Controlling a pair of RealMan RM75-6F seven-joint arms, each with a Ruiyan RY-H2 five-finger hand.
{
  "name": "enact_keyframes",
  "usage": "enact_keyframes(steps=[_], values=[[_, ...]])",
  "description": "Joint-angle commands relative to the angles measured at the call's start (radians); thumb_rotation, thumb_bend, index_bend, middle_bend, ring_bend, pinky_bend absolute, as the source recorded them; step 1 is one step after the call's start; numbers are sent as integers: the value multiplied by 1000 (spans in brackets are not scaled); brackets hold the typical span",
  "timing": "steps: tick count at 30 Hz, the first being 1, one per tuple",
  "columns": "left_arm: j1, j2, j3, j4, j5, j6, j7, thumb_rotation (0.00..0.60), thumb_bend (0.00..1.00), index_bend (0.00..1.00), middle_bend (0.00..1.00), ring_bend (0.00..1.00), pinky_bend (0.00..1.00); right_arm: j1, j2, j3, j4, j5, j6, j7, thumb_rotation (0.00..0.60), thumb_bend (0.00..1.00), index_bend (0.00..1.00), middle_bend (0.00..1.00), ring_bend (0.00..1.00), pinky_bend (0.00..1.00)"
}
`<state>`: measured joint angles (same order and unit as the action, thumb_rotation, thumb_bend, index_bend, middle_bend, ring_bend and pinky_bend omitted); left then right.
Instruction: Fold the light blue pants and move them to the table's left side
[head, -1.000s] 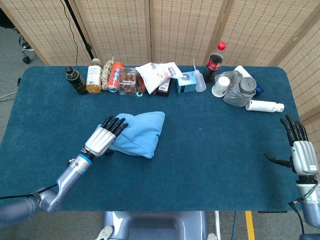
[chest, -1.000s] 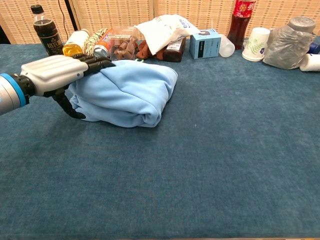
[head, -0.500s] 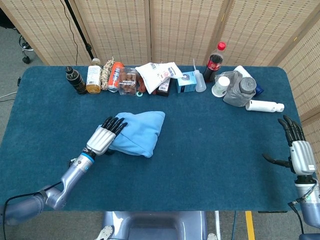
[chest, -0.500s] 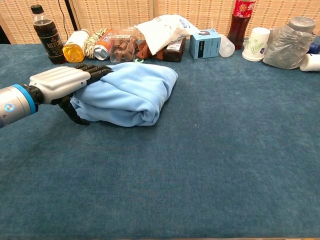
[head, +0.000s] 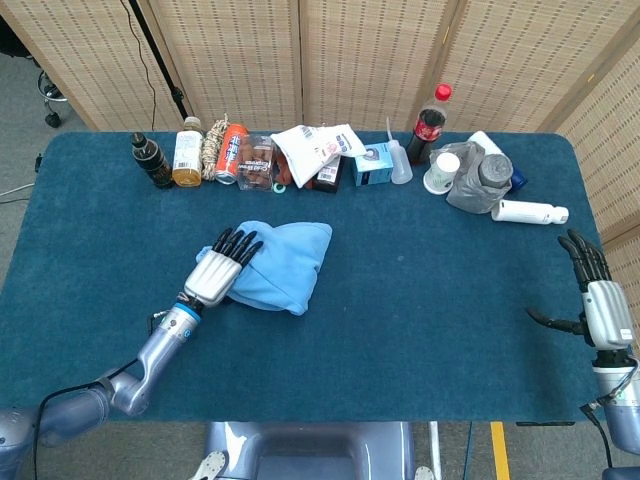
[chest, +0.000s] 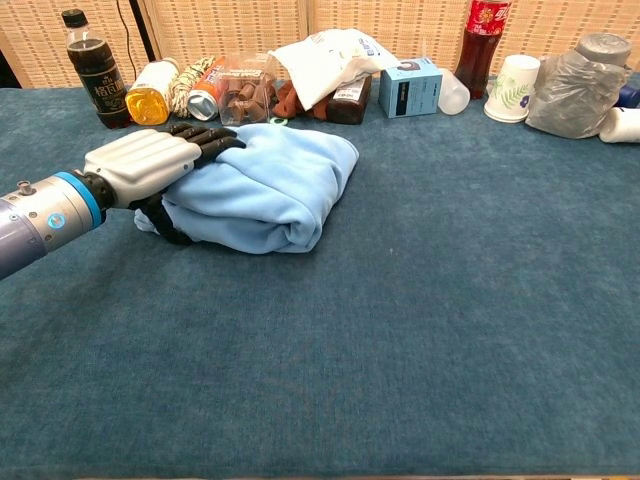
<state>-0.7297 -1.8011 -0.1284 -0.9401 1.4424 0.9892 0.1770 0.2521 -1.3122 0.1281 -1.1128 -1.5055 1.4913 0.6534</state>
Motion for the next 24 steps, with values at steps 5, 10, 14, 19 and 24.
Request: enact_keyframes(steps=[5,10,14,19,24], values=[[-1,-11,4,19,-10,1,44,600,744,423,255,283,406,-2,4,2,-5,-3,1,8,600,0,0,0,0,8],[3,-16,5,32,3,39,14,600,742,617,432,466,542,-4,8,2,-10,-9,4,10,600,0,0,0,0,8],[4,-16,4,53,24,82,-27,600,872,673,490,521,584,-5,11,0,-14,-14,7,7,600,0,0,0,0,8],[3,-1,5,47,31,100,-34,600,979,678,495,527,585,-9,14,5,-16,-12,14,18,600,0,0,0,0,8],[7,28,1,15,46,137,-69,600,977,690,505,535,590,-11,15,6,-21,-15,18,10,600,0,0,0,0,8]])
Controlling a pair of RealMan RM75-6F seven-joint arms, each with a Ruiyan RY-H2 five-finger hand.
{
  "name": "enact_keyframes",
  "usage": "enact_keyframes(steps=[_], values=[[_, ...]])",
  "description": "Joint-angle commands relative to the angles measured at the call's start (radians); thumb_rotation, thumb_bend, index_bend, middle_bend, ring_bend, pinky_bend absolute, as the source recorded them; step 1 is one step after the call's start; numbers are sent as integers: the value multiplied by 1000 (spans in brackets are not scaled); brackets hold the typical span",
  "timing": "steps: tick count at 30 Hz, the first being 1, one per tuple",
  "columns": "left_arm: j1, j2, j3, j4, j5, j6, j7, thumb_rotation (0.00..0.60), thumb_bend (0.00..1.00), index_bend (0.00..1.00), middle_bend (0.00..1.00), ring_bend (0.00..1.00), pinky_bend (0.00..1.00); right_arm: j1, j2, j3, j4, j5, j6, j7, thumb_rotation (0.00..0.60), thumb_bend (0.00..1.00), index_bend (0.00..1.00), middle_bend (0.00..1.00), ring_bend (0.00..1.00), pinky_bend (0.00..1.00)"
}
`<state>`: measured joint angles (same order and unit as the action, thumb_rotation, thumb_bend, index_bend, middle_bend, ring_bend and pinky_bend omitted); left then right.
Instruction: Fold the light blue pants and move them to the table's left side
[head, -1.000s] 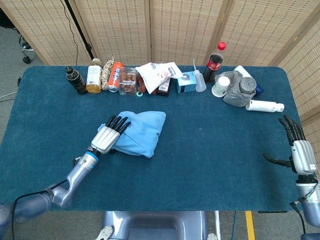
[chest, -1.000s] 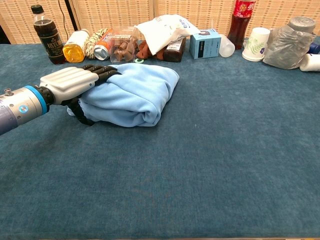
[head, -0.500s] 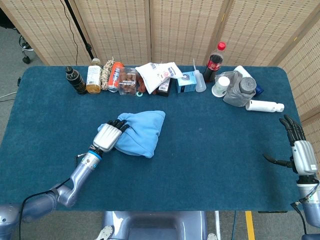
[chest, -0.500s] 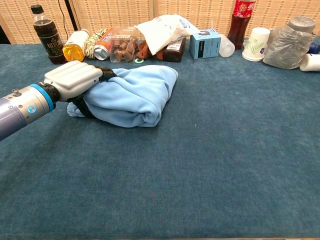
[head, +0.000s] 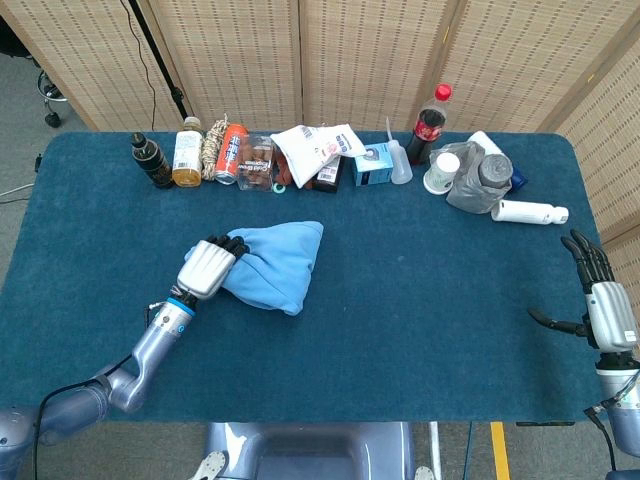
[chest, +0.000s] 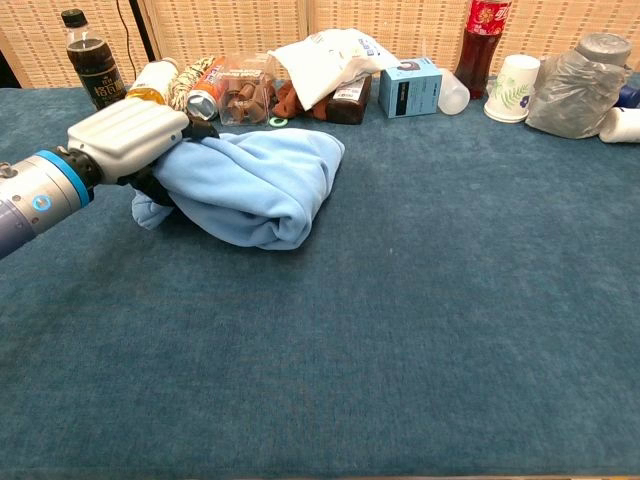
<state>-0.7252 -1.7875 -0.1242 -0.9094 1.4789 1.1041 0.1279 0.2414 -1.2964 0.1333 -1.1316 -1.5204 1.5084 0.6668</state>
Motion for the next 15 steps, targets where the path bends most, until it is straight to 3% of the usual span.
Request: enact_keyframes(steps=[1,15], values=[[4,19,-4,-20,12,30,-27,600,976,691,507,537,590,-1,0,1,-3,-1,1,-4,600,0,0,0,0,8],[37,142,-12,-135,45,145,-54,600,955,720,535,557,594,-4,5,-3,-20,-15,12,-21,600,0,0,0,0,8]])
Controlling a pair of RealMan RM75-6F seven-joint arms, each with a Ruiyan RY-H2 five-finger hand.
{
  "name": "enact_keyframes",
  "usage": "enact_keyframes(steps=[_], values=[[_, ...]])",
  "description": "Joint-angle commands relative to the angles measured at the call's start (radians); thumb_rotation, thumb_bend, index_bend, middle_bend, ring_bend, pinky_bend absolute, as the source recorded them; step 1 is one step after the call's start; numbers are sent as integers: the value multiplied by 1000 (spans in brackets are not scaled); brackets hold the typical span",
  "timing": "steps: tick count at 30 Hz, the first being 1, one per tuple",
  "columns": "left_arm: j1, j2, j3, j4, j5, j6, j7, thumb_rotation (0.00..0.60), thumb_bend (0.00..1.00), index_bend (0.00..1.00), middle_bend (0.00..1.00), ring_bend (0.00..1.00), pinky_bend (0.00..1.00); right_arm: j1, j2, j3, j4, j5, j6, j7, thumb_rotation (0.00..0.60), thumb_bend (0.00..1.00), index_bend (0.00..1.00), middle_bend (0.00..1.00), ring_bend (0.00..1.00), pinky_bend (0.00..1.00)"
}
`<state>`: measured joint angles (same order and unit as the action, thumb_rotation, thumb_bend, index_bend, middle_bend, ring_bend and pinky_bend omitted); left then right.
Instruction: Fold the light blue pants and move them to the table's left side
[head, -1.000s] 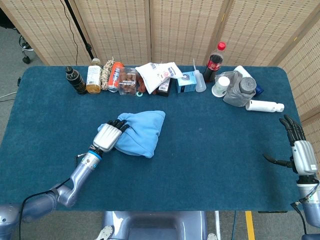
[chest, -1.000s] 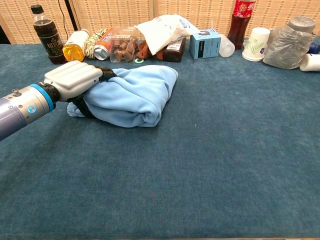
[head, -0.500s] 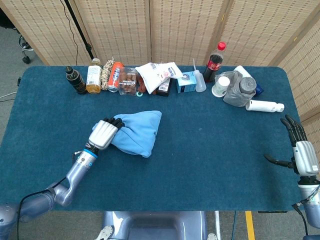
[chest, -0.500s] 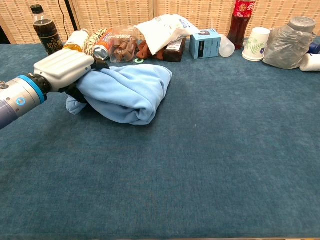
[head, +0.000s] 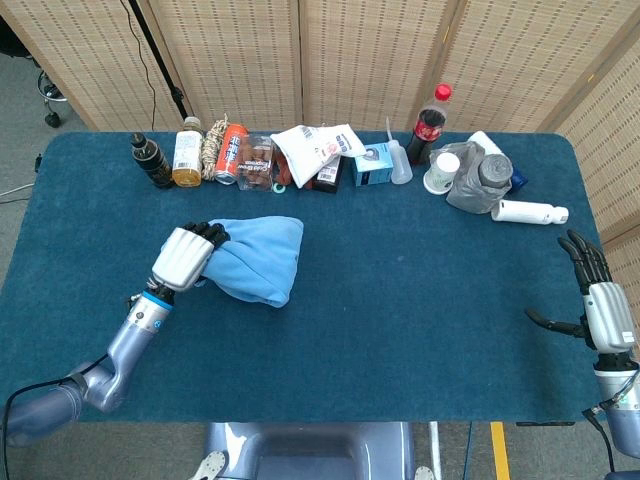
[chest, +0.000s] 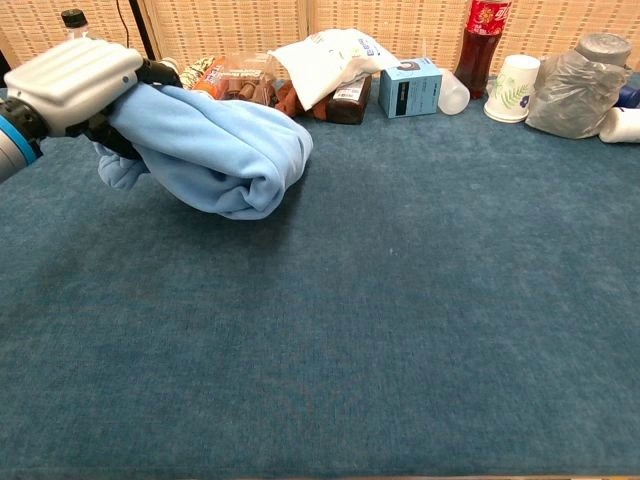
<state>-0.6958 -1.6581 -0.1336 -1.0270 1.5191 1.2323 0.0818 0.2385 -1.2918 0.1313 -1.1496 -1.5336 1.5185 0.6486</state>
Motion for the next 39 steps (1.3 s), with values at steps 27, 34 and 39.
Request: enact_keyframes(steps=[27,34,39], values=[[206,114,30,332,-118,-24,-359,600,857,709,531,498,590,12,-4,-29,-51,-43,-14,-62,600,0,0,0,0,8],[238,133,78,319,-124,-142,-361,600,637,344,172,123,173,20,-13,-40,-50,-56,-23,-72,600,0,0,0,0,8],[255,259,93,105,-153,-215,-275,600,121,0,0,0,0,19,-10,-43,-55,-63,-15,-78,600,0,0,0,0,8]])
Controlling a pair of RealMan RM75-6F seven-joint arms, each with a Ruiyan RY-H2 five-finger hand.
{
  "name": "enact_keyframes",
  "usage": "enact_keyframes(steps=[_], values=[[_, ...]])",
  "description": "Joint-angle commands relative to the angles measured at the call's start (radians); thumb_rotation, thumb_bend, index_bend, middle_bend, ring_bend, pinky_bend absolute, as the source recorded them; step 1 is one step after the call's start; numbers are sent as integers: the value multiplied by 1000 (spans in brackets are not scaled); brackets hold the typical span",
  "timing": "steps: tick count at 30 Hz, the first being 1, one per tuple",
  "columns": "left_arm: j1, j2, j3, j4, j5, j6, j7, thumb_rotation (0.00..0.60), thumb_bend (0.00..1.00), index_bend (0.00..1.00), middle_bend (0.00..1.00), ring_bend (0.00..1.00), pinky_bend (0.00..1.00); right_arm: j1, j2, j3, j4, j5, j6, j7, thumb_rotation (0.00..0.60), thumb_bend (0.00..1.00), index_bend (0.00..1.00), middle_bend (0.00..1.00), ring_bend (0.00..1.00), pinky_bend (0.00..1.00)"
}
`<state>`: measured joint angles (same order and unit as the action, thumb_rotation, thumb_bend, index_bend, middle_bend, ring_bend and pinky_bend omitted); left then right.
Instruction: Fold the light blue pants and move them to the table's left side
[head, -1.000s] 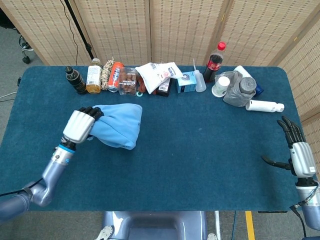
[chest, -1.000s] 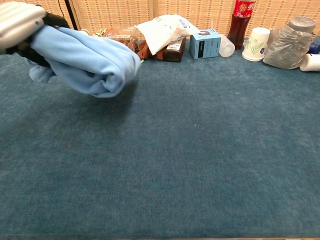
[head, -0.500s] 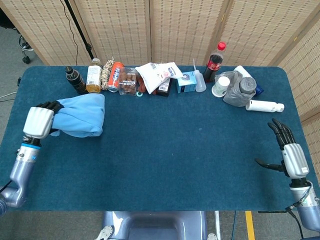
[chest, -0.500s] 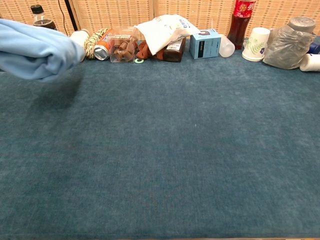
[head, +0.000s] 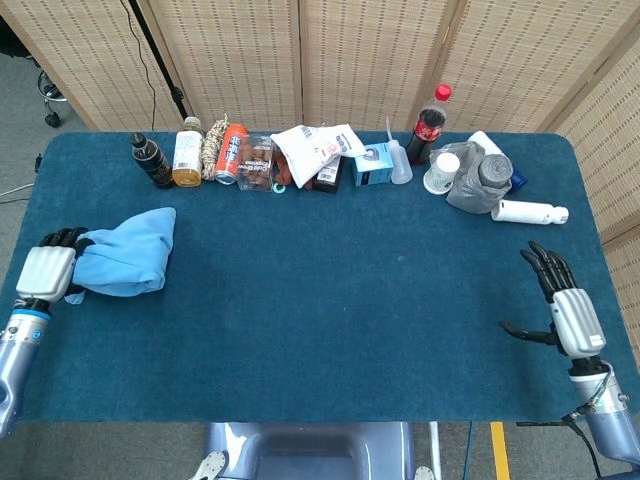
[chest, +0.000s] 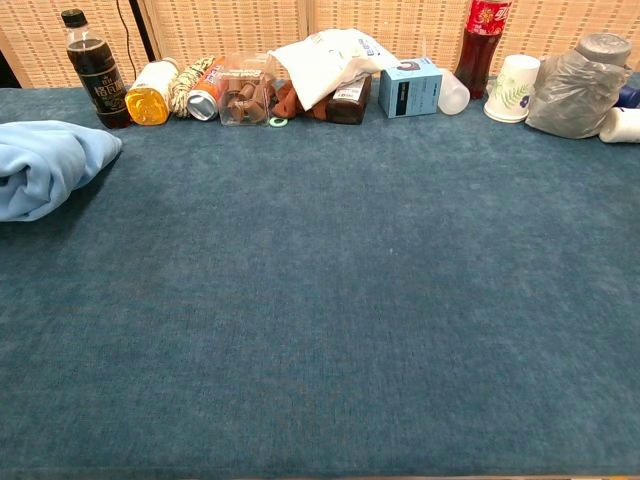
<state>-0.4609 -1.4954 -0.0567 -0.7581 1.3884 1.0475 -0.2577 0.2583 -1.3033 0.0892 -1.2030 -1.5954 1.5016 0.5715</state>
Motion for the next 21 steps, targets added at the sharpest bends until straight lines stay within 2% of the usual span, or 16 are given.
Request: enact_keyframes(steps=[1,2,4,8,10,16,21], values=[[28,118,14,-205,-25,-20,78,600,72,0,0,0,0,-1,2,0,-2,-2,5,-1,600,0,0,0,0,8],[38,148,12,-261,-29,-4,92,600,24,0,0,0,0,-2,3,-1,-4,-3,7,-2,600,0,0,0,0,8],[63,207,8,-366,-21,51,103,600,1,0,0,0,0,-4,9,-1,-10,-5,15,-4,600,0,0,0,0,7],[105,297,18,-529,-4,111,89,600,0,0,0,0,0,-8,37,-18,-31,-13,2,-18,600,0,0,0,0,2],[149,342,34,-629,14,173,74,600,0,0,0,0,0,-15,75,-29,-63,-15,-8,-75,600,0,0,0,0,0],[239,365,30,-754,5,328,158,600,0,0,0,0,0,-47,89,6,-119,25,51,-258,600,0,0,0,0,0],[289,377,17,-827,-30,406,237,600,0,0,0,0,0,-70,77,30,-140,56,92,-373,600,0,0,0,0,0]])
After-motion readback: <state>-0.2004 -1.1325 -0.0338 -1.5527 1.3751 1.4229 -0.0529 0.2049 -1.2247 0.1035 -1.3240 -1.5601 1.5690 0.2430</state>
